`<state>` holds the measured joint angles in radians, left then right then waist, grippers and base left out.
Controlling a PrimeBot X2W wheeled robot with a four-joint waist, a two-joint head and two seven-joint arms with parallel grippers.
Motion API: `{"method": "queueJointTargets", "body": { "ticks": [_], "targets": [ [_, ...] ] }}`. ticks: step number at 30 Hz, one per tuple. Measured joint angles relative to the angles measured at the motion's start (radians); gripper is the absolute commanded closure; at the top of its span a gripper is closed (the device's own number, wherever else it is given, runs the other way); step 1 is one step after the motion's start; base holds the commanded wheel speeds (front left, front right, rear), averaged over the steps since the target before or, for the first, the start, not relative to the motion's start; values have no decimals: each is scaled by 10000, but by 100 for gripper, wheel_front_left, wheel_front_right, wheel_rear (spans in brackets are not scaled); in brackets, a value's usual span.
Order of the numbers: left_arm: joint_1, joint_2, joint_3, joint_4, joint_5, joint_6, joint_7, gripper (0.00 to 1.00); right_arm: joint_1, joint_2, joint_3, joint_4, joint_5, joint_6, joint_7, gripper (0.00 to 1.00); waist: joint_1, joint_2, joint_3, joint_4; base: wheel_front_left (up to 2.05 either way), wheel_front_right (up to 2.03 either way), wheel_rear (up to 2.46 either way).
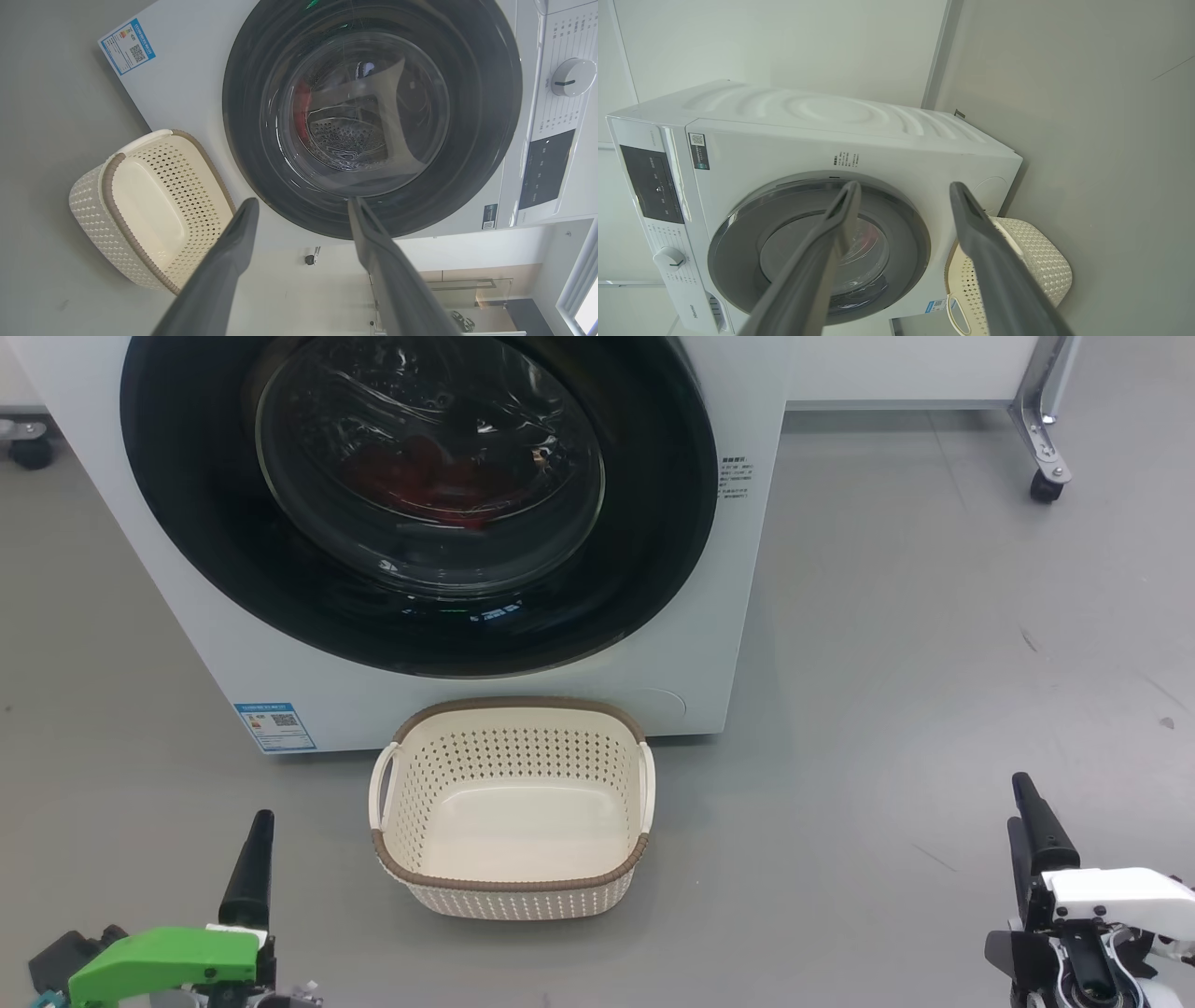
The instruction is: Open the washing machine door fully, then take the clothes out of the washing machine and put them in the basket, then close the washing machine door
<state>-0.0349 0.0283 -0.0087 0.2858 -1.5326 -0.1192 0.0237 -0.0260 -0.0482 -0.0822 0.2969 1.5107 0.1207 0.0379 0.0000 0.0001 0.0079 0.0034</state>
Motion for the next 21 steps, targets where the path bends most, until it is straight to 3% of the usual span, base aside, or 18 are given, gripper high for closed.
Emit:
{"method": "queueJointTargets", "body": {
  "ticks": [5,21],
  "targets": [
    [-129,163,-267,-44,337,0,-222,0,-114,-194,244,-8,-504,0,-215,0,0,0,7,14,0,0,0],
    [-352,765,-1185,92,2840,-2,-917,0,-345,-834,1055,324,-2786,-2,-1003,0,0,0,-26,36,0,0,0]
  ]
}}
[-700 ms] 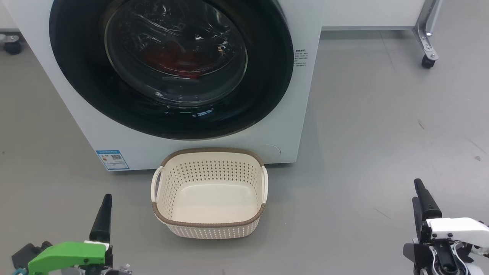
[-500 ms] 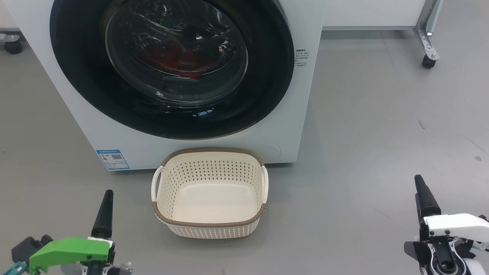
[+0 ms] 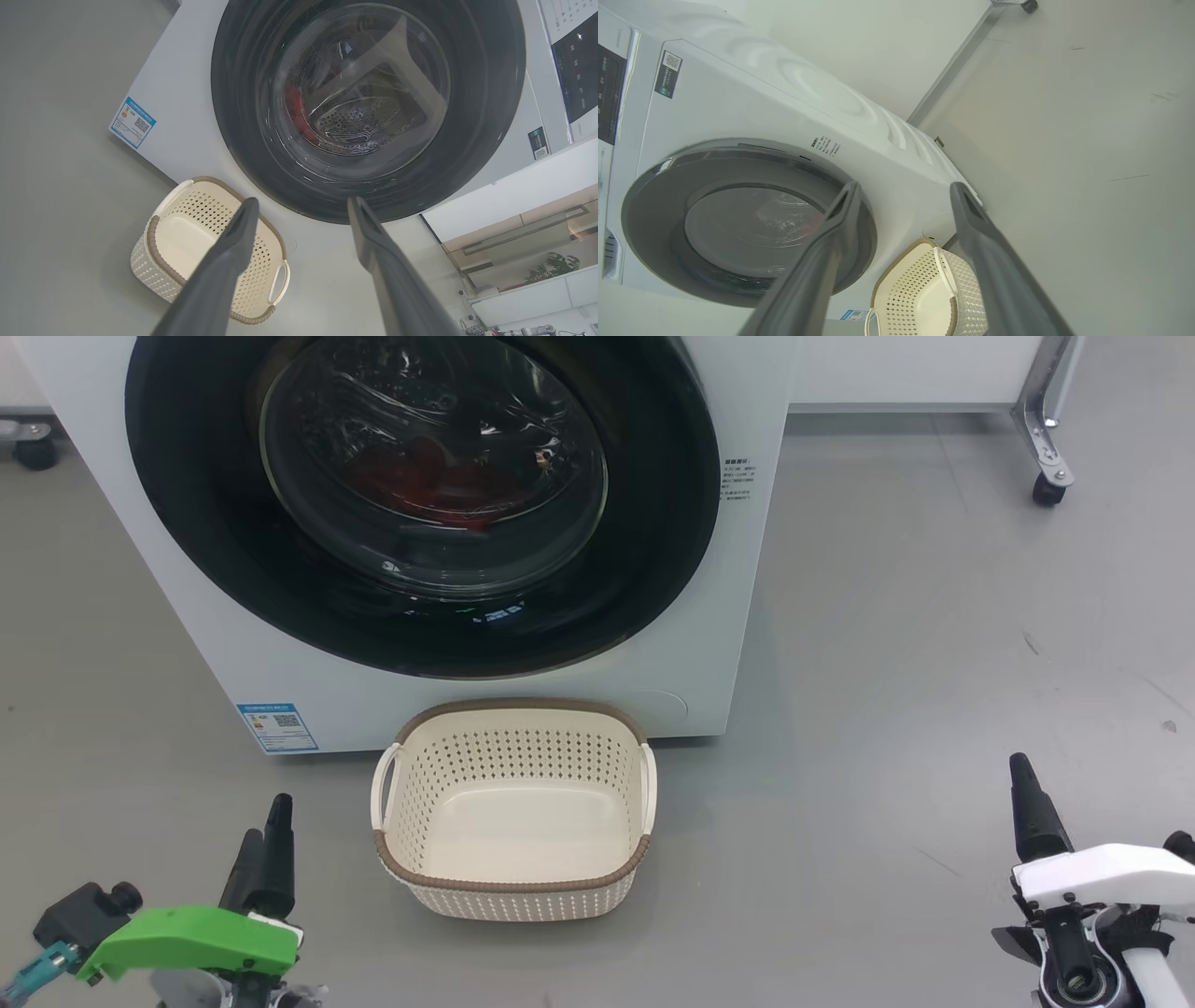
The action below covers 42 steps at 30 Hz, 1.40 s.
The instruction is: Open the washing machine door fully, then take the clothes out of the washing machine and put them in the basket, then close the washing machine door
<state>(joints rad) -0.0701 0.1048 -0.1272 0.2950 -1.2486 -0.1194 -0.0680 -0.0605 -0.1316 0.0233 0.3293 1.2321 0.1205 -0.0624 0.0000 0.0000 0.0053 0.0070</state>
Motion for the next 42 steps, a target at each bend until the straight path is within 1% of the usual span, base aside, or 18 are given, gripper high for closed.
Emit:
{"method": "queueJointTargets", "body": {
  "ticks": [6,8,16,18,19,21,24,29,32,33,36,39,42],
  "targets": [
    [-55,33,-130,125,953,12,-224,0,-171,-263,376,165,-1145,-128,-257,0,0,0,-37,4,0,0,0],
    [-167,54,-140,121,1294,33,-297,0,-219,-341,514,207,-1528,-267,-330,0,0,0,-51,8,0,0,0],
    [-323,138,-236,56,2940,278,-581,0,-412,-598,1081,407,-3124,-579,-594,0,0,0,-96,21,0,0,0],
    [-325,148,-267,33,3097,332,-610,0,-431,-612,1160,439,-3310,-639,-646,0,0,0,-101,22,0,0,0],
    [-327,171,-311,27,3325,353,-652,0,-435,-631,1237,464,-3509,-711,-677,0,0,0,-105,23,0,0,0],
    [-328,178,-372,17,3668,380,-700,0,-441,-660,1361,510,-3845,-746,-744,0,0,0,-110,22,0,0,0],
    [-334,201,-525,-19,4435,454,-849,0,-563,-692,1559,527,-4525,-972,-895,0,0,0,-118,18,0,0,0],
    [-339,215,-723,-19,5404,627,-1016,0,-630,-729,1808,575,-5294,-1139,-1051,0,0,0,-130,10,0,0,0],
    [-342,232,-800,-15,5898,665,-1110,0,-634,-740,1942,642,-5743,-1164,-1135,0,0,0,-137,4,0,0,0],
    [-342,236,-846,-17,6105,698,-1139,0,-634,-740,1996,662,-5877,-1241,-1204,0,0,0,-141,2,0,0,0],
    [-345,236,-965,-12,6592,719,-1269,0,-639,-748,2125,713,-6307,-1333,-1308,0,0,0,-149,-1,0,0,0],
    [-348,232,-1026,-4,6997,794,-1356,0,-651,-761,2232,757,-6742,-1354,-1427,0,0,0,-156,-5,0,0,0],
    [-353,230,-1072,25,7457,807,-1488,0,-698,-792,2362,813,-7150,-1498,-1536,0,0,0,-161,-12,0,0,0]
  ]
}}
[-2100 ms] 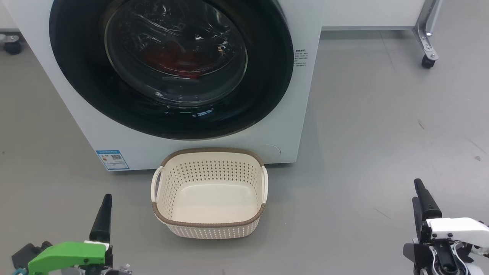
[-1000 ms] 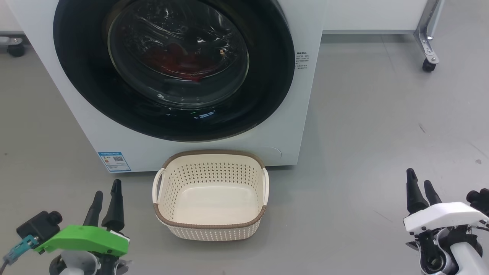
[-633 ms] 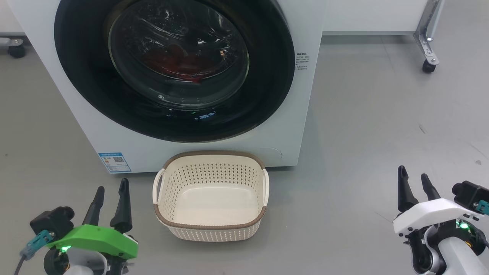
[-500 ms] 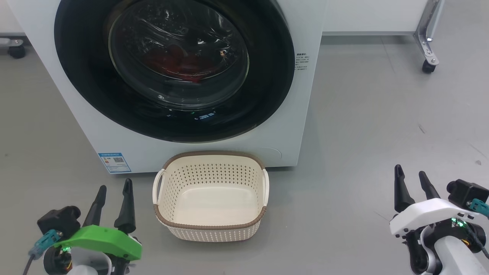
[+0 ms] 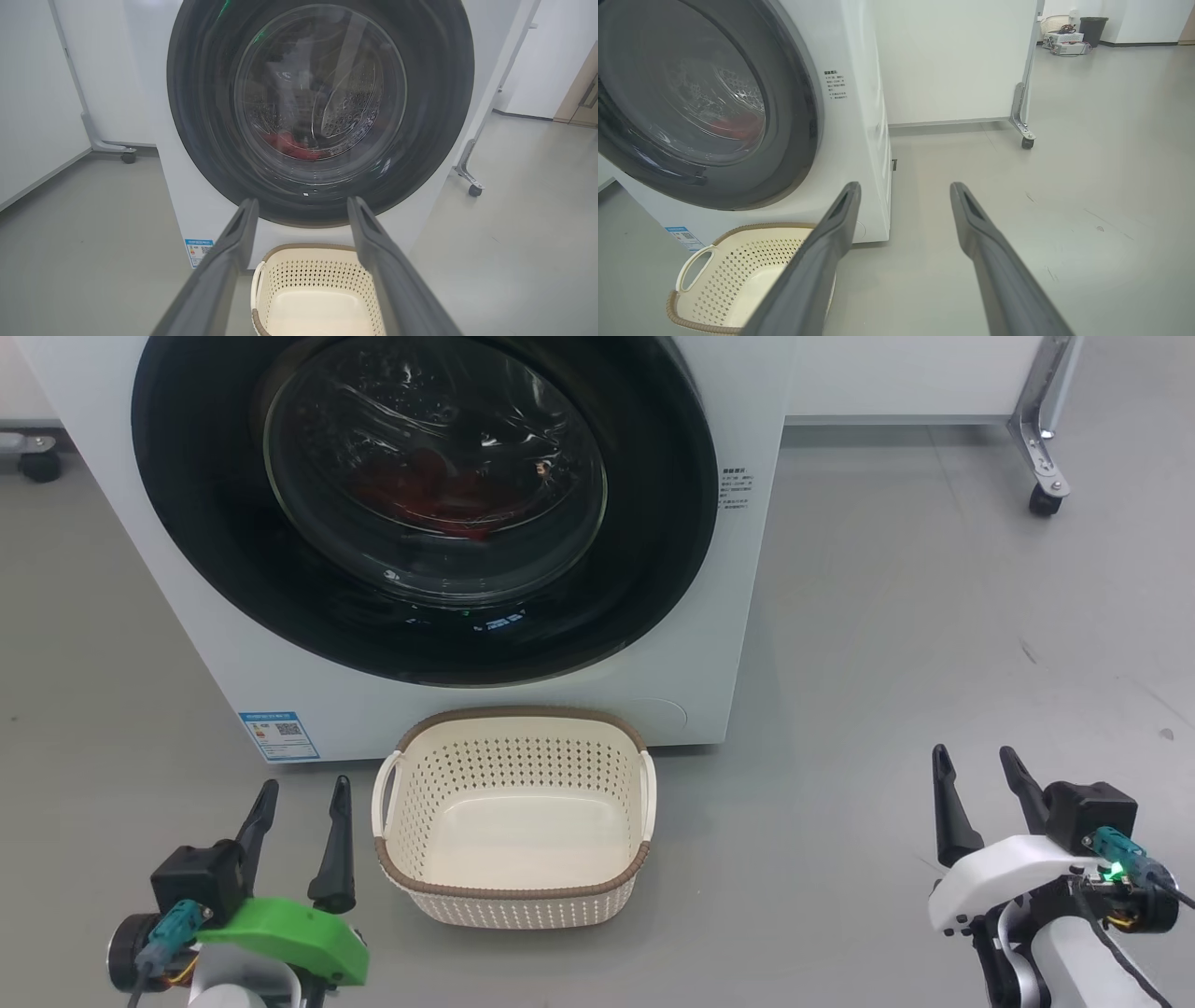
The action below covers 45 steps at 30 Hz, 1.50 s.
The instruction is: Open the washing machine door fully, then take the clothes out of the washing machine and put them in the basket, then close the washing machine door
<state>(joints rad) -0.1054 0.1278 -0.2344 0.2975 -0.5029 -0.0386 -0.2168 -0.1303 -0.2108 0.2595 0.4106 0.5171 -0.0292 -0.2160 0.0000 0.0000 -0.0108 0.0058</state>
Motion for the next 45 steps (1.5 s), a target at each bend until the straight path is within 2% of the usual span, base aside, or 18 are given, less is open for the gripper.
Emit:
{"method": "queueJointTargets", "body": {
  "ticks": [9,21,24,27,28,29,38,45],
  "targets": [
    [-98,-27,-171,127,1277,86,-330,0,-106,-88,230,102,-1223,-192,-307,0,0,0,4,-25,0,0,0],
    [-138,-142,-2,297,1519,86,-341,0,-109,-42,12,107,-1421,-274,-316,2,0,0,40,-51,0,0,0],
    [-139,-190,29,326,1542,84,-341,0,-109,-6,-19,105,-1427,-274,-316,5,0,0,48,-53,0,0,0],
    [-139,-213,71,339,1551,84,-341,0,-109,40,-88,104,-1444,-274,-316,26,0,0,56,-53,0,0,0],
    [-140,-217,82,345,1578,84,-341,0,-109,50,-109,104,-1452,-274,-316,55,0,0,59,-53,0,0,0],
    [-140,-224,98,347,1597,82,-341,0,-109,54,-130,98,-1476,-274,-316,100,0,0,62,-52,0,0,0],
    [-143,-301,221,397,1718,54,-341,0,-109,123,-249,54,-1540,-247,-316,100,0,0,94,-42,0,0,0],
    [-163,-393,313,403,1779,-19,-341,0,-109,213,-366,54,-1521,-50,-318,100,0,0,122,-33,0,0,0]
  ]
}}
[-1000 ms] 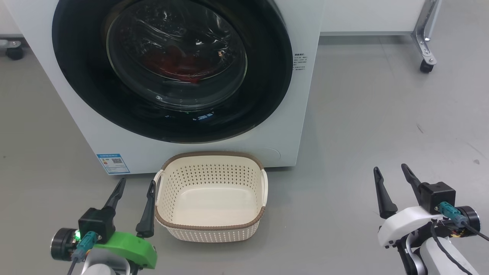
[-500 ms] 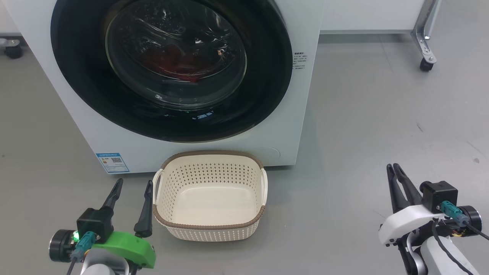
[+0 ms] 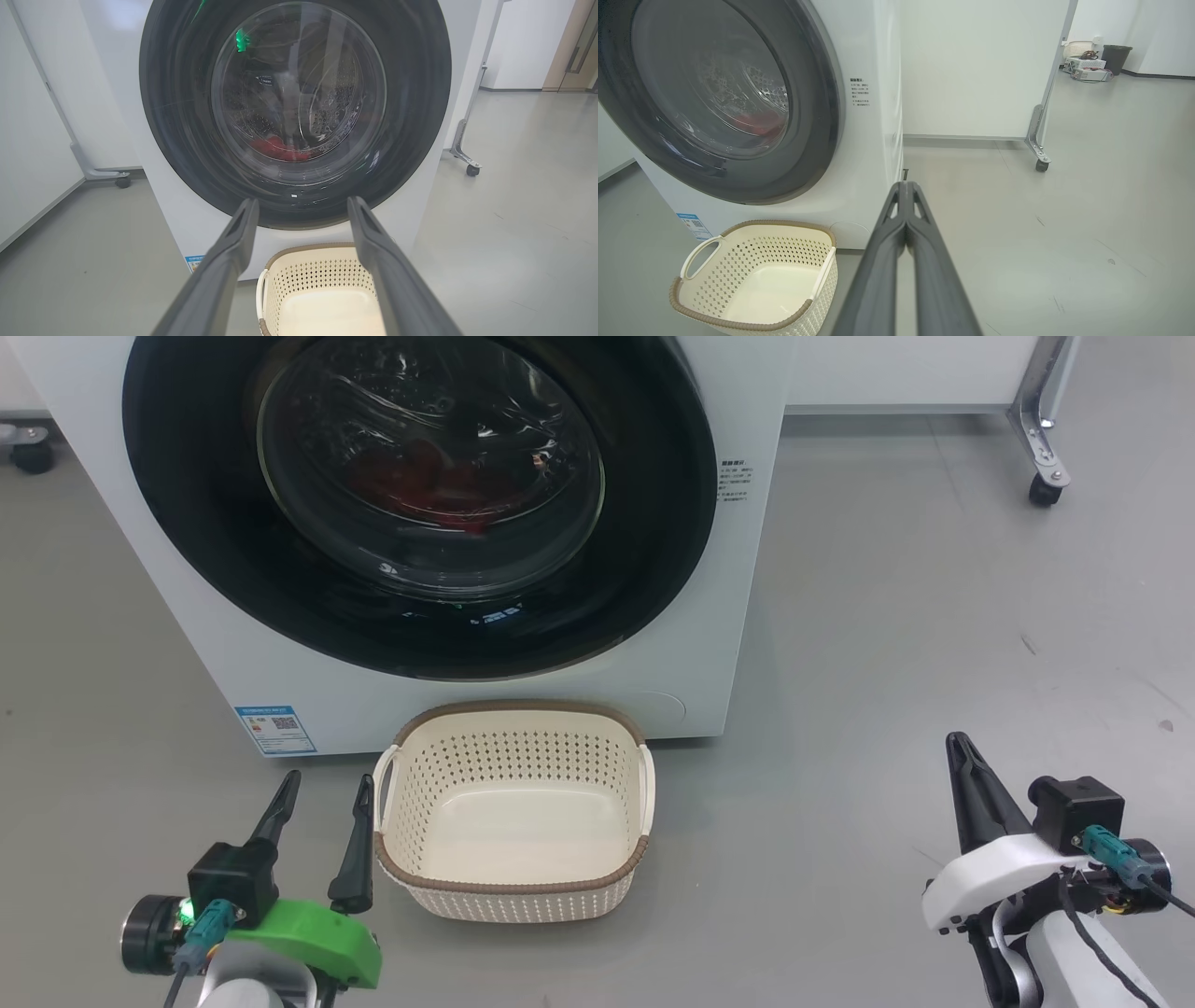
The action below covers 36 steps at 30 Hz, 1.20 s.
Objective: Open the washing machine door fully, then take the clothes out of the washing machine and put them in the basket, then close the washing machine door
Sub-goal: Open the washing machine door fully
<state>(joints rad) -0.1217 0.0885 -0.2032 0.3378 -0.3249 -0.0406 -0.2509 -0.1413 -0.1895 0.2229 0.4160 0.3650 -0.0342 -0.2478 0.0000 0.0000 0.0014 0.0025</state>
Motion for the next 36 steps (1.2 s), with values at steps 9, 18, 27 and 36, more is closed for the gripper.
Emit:
{"method": "queueJointTargets", "body": {
  "ticks": [9,18,27,36],
  "targets": [
    [-12,-44,65,-23,50,-98,0,0,2,775,-1055,50,1873,662,0,100,0,0,147,14,0,0,0],
    [-367,-117,81,-221,148,-176,0,0,-341,1398,-2441,462,5221,1388,453,100,0,0,611,89,0,0,0],
    [-670,-186,102,-360,366,-261,-10,0,-1652,1407,-3072,665,7969,1475,1973,100,0,0,1211,254,0,0,0],
    [-1156,-295,111,-637,531,-278,-10,0,-3314,1388,-3358,686,10038,1475,3860,100,0,0,1964,507,0,0,0]
  ]
}}
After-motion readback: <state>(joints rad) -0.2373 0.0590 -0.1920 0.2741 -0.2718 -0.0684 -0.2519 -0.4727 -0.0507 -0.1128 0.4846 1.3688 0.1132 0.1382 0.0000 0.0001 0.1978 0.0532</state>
